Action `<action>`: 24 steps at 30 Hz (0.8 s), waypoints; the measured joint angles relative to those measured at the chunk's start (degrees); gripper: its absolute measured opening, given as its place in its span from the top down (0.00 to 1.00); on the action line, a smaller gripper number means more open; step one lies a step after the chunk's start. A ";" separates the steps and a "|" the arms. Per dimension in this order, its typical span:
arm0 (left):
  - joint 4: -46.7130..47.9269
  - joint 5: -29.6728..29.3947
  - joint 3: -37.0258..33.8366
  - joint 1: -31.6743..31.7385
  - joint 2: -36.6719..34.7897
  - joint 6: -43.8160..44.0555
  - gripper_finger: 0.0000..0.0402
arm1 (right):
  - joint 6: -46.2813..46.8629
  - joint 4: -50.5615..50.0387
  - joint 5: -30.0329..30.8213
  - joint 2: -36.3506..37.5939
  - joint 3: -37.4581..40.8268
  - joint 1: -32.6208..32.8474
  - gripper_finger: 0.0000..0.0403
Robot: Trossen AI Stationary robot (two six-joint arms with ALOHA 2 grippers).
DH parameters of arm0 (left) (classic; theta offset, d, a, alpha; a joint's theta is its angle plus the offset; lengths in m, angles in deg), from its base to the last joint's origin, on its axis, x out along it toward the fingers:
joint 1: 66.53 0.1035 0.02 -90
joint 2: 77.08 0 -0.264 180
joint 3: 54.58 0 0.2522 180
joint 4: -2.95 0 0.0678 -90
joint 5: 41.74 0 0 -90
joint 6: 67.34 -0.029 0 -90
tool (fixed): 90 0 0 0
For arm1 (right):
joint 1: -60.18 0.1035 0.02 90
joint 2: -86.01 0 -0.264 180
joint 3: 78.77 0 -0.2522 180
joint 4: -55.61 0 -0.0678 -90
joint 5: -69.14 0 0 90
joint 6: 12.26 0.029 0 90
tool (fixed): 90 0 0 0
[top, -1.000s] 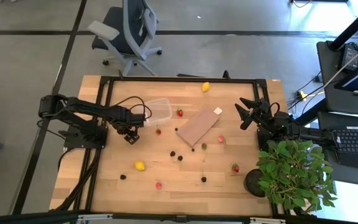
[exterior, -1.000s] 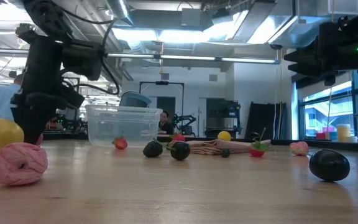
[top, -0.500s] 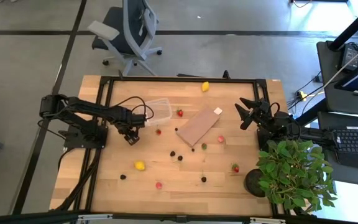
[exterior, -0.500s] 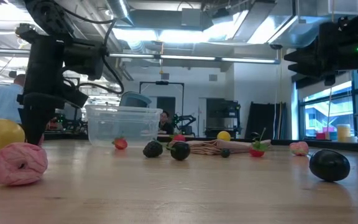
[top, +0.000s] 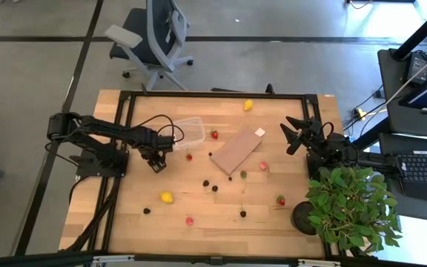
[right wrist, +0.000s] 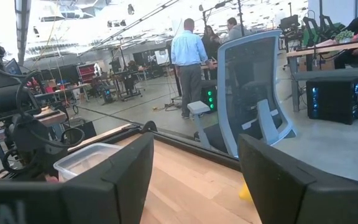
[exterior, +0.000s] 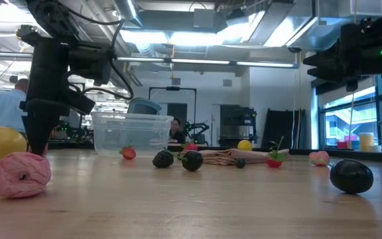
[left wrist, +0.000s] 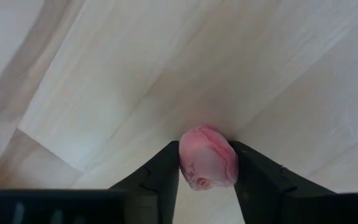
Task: Pick and placing Produce into tupperware
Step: Put the peach into the transparent bin
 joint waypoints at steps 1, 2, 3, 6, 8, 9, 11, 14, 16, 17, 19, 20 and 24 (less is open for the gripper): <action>0.03 0.14 0.00 0.00 0.00 0.06 0.71 | 0.00 0.00 0.00 0.00 0.00 0.00 0.42; 0.06 0.44 0.00 0.00 0.00 0.17 0.72 | -0.01 0.00 0.00 0.00 0.00 0.00 0.42; 0.08 0.93 0.00 0.06 0.00 0.42 0.74 | 0.01 0.00 0.00 0.00 0.00 0.00 0.42; 0.91 2.42 0.47 0.11 0.04 0.99 0.79 | -0.01 0.00 -0.01 0.00 0.00 -0.01 0.42; 2.94 4.29 1.79 0.15 0.22 0.40 0.80 | 0.02 0.00 -0.02 0.00 0.00 0.00 0.42; 4.13 4.91 2.82 0.15 0.17 -0.30 0.81 | 0.02 0.00 0.00 0.00 0.00 -0.02 0.42; 6.31 5.64 5.50 0.09 0.15 -2.18 0.81 | 0.02 0.00 -0.02 0.00 0.00 0.00 0.42; 10.68 5.91 10.45 0.14 0.14 -5.69 0.79 | 0.02 0.00 -0.03 0.00 0.00 0.00 0.42; 12.81 6.53 14.40 0.13 0.13 -8.04 0.78 | 0.04 0.00 -0.02 0.00 0.00 -0.01 0.42; 14.24 6.96 16.36 0.13 0.09 -9.34 0.78 | 0.21 0.00 -0.03 -0.01 0.01 -0.01 0.42; 17.47 7.40 20.61 0.15 0.09 -11.55 0.78 | 0.94 0.00 -0.02 0.00 0.00 -0.02 0.42; 18.49 7.45 22.95 0.15 0.09 -12.51 0.79 | 1.32 0.00 -0.02 0.00 0.00 0.00 0.42; 16.91 3.83 31.00 0.80 0.04 -16.18 0.81 | 1.48 -0.01 -0.02 0.00 0.00 0.00 0.42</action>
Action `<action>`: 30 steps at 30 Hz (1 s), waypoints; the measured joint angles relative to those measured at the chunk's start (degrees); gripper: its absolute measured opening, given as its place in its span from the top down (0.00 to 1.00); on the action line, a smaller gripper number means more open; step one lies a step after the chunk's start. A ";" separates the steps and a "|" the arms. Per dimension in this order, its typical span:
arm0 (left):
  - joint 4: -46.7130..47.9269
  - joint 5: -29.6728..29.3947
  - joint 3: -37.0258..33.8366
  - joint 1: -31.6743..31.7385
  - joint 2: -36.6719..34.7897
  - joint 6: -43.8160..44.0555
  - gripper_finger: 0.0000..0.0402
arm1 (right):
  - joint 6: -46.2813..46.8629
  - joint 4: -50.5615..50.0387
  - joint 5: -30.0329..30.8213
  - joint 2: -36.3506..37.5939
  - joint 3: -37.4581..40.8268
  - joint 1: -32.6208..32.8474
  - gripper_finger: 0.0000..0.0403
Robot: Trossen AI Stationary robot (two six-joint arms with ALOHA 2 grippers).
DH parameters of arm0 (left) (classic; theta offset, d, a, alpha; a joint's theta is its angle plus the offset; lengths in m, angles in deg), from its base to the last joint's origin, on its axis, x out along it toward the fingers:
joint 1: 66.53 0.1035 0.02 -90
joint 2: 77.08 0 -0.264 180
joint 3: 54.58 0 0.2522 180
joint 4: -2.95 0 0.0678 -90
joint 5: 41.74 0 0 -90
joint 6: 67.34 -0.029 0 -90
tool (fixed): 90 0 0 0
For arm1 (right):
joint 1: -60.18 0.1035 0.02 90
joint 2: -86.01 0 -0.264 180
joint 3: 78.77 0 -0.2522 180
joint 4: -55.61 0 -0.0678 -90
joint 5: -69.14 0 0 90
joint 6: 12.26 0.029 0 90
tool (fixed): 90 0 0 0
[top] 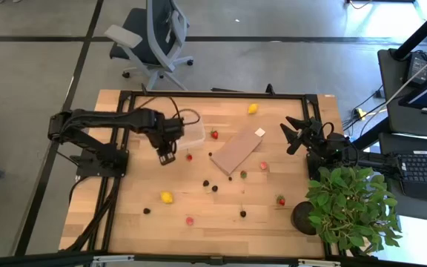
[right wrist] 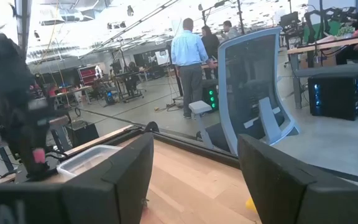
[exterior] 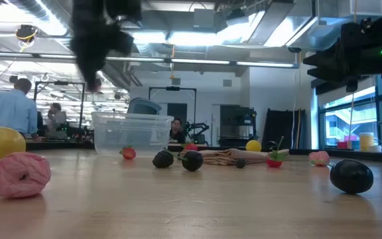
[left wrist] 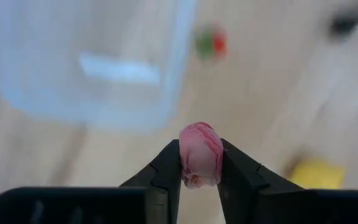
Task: Pick and placing Produce into tupperware
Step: Put the peach into the transparent bin
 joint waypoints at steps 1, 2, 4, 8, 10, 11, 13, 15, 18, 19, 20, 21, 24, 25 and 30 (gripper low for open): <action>-1.94 -2.13 1.31 0.34 0.00 -0.77 0.81 | 0.00 0.01 0.00 0.00 0.00 -0.02 0.42; -4.12 -4.91 2.28 0.70 -0.02 -1.24 0.81 | -0.02 0.01 0.00 0.00 0.00 0.00 0.42; -7.00 -8.58 2.94 1.76 -0.04 -2.40 0.80 | -0.04 0.01 0.00 0.00 0.02 -0.02 0.42; -8.65 -9.04 2.88 4.74 2.58 -3.46 0.79 | -0.07 0.01 0.00 0.00 0.02 0.00 0.42; -9.64 -9.15 2.88 6.03 4.86 -3.50 0.79 | -0.13 -0.01 -0.01 0.00 0.00 -0.01 0.42; -10.25 -9.15 2.88 6.63 6.24 -3.55 0.80 | -0.17 -0.01 -0.02 -0.01 0.00 -0.01 0.42; -11.81 -9.13 2.88 7.63 9.08 -4.47 0.80 | -0.16 -0.15 0.00 0.00 0.00 -0.02 0.42; -13.76 -9.10 2.88 8.53 11.72 -5.27 0.80 | -0.17 -0.17 -0.02 0.00 0.00 -0.02 0.42; -15.68 -9.12 2.88 9.68 14.96 -5.63 0.78 | -0.14 -0.43 -0.02 0.00 0.00 -0.02 0.42; -16.12 -9.11 2.88 10.02 15.80 -6.05 0.77 | -0.19 -0.41 -0.02 0.00 0.00 -0.01 0.42; -16.31 -9.10 2.88 10.31 16.45 -6.56 0.76 | -0.22 -0.43 -0.02 0.00 0.02 0.00 0.42; -16.32 -9.10 2.88 10.57 16.98 -6.84 0.74 | -0.21 -0.43 0.00 0.00 0.01 -0.02 0.42; -16.32 -9.10 2.88 10.99 18.25 -6.88 0.71 | -0.20 -0.43 0.00 0.00 0.00 -0.02 0.42; -16.31 -9.12 2.88 11.10 18.47 -6.90 0.69 | -0.20 -0.45 0.00 0.00 0.00 0.00 0.42; -16.19 -9.10 2.88 11.15 18.57 -7.02 0.66 | -0.26 -0.47 -0.02 -0.01 0.00 0.00 0.42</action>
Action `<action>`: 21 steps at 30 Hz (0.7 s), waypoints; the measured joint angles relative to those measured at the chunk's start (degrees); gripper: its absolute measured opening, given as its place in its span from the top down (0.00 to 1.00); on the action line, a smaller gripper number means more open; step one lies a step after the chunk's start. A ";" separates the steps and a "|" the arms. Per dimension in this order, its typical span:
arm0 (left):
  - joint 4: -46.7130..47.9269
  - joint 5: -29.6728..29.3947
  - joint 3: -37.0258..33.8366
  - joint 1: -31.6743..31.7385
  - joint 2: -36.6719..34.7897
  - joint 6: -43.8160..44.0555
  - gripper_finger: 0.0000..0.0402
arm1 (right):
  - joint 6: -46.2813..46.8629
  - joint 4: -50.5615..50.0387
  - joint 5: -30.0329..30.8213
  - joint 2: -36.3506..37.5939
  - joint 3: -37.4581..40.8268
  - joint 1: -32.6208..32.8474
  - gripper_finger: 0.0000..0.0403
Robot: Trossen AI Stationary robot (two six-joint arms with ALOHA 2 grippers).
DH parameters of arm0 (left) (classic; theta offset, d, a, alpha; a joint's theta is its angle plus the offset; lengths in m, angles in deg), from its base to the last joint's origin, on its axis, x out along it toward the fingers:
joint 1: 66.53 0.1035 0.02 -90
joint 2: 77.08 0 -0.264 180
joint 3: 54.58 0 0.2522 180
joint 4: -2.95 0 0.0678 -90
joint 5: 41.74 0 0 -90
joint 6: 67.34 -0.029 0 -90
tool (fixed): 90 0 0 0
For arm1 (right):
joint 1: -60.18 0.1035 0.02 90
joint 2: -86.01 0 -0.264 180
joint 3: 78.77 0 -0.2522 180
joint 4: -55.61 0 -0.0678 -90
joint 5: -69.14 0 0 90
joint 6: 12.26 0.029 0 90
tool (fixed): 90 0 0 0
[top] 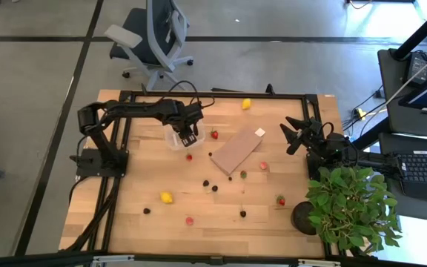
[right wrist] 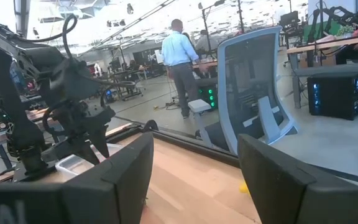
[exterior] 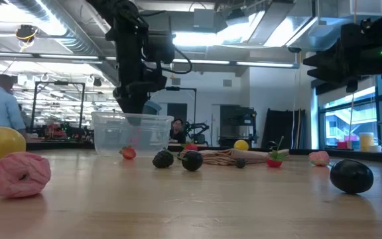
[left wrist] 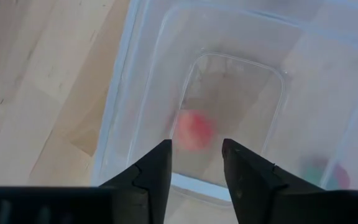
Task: Pick and placing Produce into tupperware
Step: Put the peach into the transparent bin, then put the strawberry into the transparent bin
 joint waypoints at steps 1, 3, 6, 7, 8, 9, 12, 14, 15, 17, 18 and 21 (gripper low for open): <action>0.02 0.00 0.00 0.00 -0.12 -0.28 0.65 | -0.01 0.00 0.02 0.01 0.01 -0.02 0.42; -0.01 0.00 0.00 0.00 -0.25 -0.75 0.64 | -0.03 0.00 0.00 0.01 0.00 -0.02 0.42; 0.23 0.01 0.00 -0.02 -0.26 -1.30 0.61 | -0.04 0.00 0.02 -0.01 0.00 -0.02 0.42; 0.38 0.04 0.00 -0.02 -0.40 -1.72 0.59 | -0.06 0.00 0.01 0.01 0.00 -0.02 0.42; 0.87 0.37 -0.02 -0.03 -0.80 -2.91 0.57 | -0.10 0.00 -0.01 0.00 0.00 0.00 0.42; 1.12 0.98 -0.02 -0.25 -1.32 -4.35 0.54 | -0.09 0.00 0.02 0.01 0.00 -0.02 0.42; 0.85 3.10 0.00 -1.67 -3.86 -9.71 0.46 | -0.17 0.00 0.03 0.01 0.00 -0.02 0.42; 0.71 3.19 0.31 -3.19 -5.98 -13.70 0.41 | -0.18 -0.01 0.03 0.01 0.00 -0.01 0.42; 0.81 3.17 0.71 -4.00 -6.91 -15.96 0.40 | -0.18 0.00 0.02 0.01 0.00 0.00 0.42; 2.00 3.09 1.65 -5.61 -8.93 -21.36 0.36 | -0.16 0.00 0.04 0.01 0.00 -0.02 0.42; 2.73 3.05 2.18 -6.44 -9.91 -24.47 0.35 | -0.18 0.00 0.04 0.01 0.00 -0.02 0.42; 3.60 2.30 3.44 -9.33 -11.85 -32.49 0.32 | -0.08 0.00 0.04 0.00 0.00 -0.02 0.42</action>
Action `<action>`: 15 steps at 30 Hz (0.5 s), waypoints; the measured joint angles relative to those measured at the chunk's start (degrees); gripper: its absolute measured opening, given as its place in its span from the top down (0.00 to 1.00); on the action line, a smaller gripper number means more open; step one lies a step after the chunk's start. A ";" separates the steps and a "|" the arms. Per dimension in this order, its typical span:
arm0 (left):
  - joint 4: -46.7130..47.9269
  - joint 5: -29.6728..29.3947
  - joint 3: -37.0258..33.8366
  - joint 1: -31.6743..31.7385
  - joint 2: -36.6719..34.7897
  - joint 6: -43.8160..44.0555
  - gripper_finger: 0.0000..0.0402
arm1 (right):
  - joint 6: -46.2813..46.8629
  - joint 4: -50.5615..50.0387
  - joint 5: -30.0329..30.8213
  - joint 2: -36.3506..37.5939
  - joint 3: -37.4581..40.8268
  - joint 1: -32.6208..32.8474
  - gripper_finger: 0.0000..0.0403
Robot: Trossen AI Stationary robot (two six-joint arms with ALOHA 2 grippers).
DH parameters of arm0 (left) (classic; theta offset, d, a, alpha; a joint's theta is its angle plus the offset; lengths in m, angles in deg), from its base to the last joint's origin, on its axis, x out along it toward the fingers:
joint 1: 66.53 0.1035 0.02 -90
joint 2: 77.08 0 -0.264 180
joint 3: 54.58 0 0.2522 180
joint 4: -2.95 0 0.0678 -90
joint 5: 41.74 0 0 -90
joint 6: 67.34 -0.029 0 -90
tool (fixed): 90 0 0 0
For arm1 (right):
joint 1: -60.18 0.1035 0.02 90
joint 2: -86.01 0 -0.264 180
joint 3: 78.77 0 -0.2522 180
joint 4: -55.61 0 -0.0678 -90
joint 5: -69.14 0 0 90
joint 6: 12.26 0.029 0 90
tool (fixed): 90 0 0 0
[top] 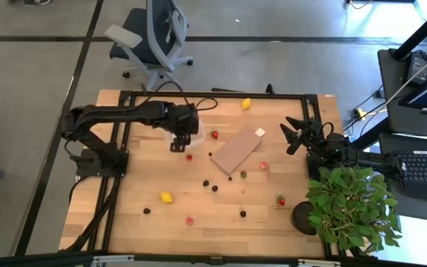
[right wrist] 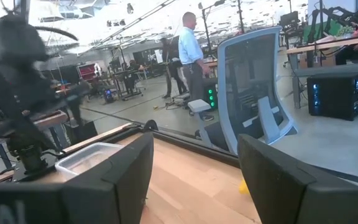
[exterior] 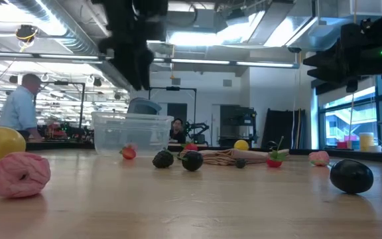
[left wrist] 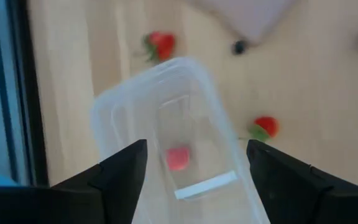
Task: Pick and placing Produce into tupperware
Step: Put the strawberry into the transparent bin
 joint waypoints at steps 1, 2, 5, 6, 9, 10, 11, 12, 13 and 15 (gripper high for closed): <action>0.14 -0.03 0.20 -0.88 -0.52 -1.39 0.32 | 0.09 0.00 0.00 0.01 0.00 0.00 0.42; -0.36 -0.03 0.43 -1.73 -0.98 -1.97 0.31 | 0.07 0.01 -0.02 0.01 0.00 0.01 0.42; -1.28 -0.11 0.52 -3.62 -1.91 -5.97 0.31 | 0.07 -0.02 0.00 0.01 0.00 0.00 0.42; -1.00 -0.11 0.52 -4.35 -1.92 -9.56 0.31 | 0.01 0.00 -0.02 0.01 0.00 0.02 0.42; -0.17 0.17 0.52 -7.21 -1.29 -23.39 0.33 | -0.07 -0.01 0.00 -0.01 0.01 0.01 0.42; -0.25 0.50 0.52 -8.06 -0.82 -27.05 0.33 | -0.08 -0.01 -0.03 0.00 0.00 0.02 0.42; -0.06 1.11 0.52 -8.79 -0.15 -29.40 0.34 | -0.08 0.00 -0.02 0.01 0.02 0.02 0.42; -0.01 1.85 0.52 -9.31 0.57 -30.19 0.34 | 0.05 0.00 0.02 -0.01 0.00 0.00 0.42; -0.02 2.73 0.52 -9.61 1.36 -30.27 0.34 | 0.13 -0.02 0.00 -0.02 0.00 0.02 0.42; 0.37 4.11 0.52 -10.17 3.27 -30.56 0.34 | 0.14 -0.02 0.00 0.00 0.00 0.01 0.42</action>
